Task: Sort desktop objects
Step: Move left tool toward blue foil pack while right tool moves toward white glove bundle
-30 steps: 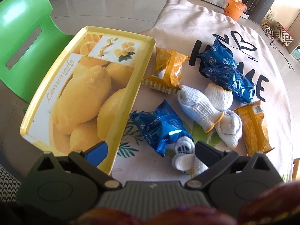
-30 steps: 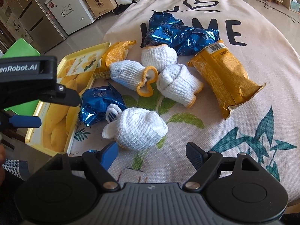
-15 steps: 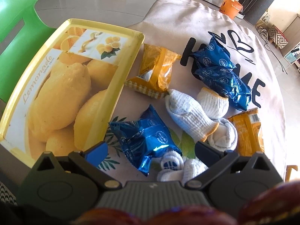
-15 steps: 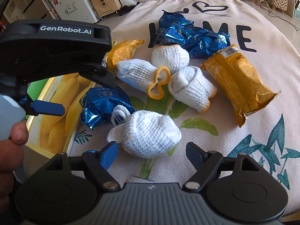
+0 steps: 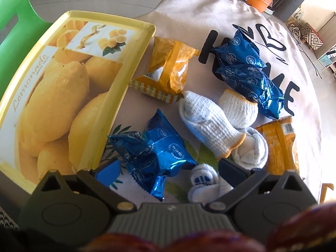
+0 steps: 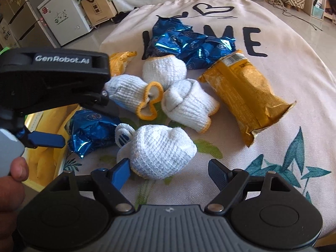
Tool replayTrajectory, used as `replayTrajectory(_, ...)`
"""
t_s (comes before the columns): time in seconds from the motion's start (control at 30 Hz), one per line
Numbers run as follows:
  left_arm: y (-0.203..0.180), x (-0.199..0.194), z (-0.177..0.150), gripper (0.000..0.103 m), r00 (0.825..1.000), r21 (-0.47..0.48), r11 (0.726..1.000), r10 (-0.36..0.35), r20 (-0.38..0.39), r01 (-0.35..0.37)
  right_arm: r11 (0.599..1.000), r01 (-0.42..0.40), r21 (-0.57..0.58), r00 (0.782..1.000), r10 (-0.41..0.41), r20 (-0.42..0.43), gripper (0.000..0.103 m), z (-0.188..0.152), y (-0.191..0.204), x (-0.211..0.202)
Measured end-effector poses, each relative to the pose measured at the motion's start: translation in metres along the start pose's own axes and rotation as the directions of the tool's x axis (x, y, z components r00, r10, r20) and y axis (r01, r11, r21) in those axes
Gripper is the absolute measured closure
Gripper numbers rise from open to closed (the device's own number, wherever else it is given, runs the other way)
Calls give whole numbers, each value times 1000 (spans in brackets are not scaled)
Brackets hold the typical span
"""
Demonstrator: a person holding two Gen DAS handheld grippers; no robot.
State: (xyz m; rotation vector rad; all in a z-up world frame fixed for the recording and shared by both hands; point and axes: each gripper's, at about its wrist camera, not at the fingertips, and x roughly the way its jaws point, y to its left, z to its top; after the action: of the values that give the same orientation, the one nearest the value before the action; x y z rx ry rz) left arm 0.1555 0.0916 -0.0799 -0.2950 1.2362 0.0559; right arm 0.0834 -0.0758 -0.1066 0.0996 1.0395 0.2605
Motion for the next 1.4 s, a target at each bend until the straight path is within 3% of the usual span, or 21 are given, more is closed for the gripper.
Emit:
replayTrajectory(0.27,3,6,2,1,1000,-29,999,12,-10,-13,996,87,22,996,-88,11,22,5,-11,-4)
replayTrajectory(0.43,-2,11,0,1,1000,-9,1000,-1,-13,1,998,38,49,999,-38,-6,22,8,-14,-4)
replayTrajectory(0.53,-4,12,0,9,1000,5,1000,-8,-4,8,997,3,78,1000,-2,-10,22,8,-16,-3)
replayTrajectory(0.77,-4,13,0,13,1000,-1,1000,-24,-5,24,995,-34,97,999,35,-7,22,9,-13,1)
replayTrajectory(1.07,-14,17,-7,13,994,49,994,-94,-62,97,989,33,145,999,-34,7,26,13,-25,1)
replayTrajectory(1.23,-18,15,-13,9,988,96,986,-131,-85,139,979,122,161,991,-130,41,27,16,-35,-11)
replayTrajectory(1.4,-14,8,-14,8,993,101,989,-104,-59,110,974,79,213,996,-85,21,27,16,-46,-11)
